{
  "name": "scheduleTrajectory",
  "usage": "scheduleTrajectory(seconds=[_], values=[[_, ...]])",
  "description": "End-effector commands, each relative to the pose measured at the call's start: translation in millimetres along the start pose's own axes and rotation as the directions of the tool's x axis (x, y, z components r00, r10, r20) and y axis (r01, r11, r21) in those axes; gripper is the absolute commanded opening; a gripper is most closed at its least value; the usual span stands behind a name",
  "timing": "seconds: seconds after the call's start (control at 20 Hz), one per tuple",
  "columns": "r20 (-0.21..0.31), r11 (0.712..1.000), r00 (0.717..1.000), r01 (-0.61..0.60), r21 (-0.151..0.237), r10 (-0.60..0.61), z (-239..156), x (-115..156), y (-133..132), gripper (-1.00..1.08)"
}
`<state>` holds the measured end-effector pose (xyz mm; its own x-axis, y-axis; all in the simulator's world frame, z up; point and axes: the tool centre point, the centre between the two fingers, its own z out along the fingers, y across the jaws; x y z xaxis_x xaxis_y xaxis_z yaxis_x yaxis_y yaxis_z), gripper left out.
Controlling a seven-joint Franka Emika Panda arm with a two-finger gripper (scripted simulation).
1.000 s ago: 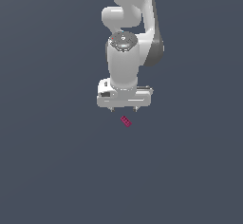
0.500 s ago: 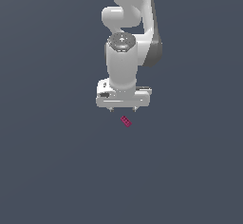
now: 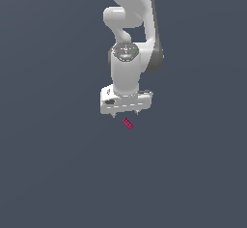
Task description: Pick up the object and move it to a goal position.
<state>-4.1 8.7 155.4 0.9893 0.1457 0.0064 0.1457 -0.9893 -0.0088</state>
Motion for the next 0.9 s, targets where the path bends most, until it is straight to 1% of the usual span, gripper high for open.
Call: scheduleTrajectory(seconds=[0.0, 0.15, 0.3, 0.55, 0.85], values=[[0.002, 0.998, 0.998, 0.056, -0.003, -0.056, 10, -3, -1, 1.00], [0.004, 0.990, 0.990, 0.139, -0.007, -0.139, 25, -7, -4, 1.00], [0.007, 0.973, 0.973, 0.231, -0.009, -0.231, 41, -13, -7, 1.00], [0.010, 0.930, 0.930, 0.366, -0.009, -0.366, 65, -22, -13, 1.00], [0.011, 0.881, 0.881, 0.473, -0.006, -0.473, 83, -30, -18, 1.00]])
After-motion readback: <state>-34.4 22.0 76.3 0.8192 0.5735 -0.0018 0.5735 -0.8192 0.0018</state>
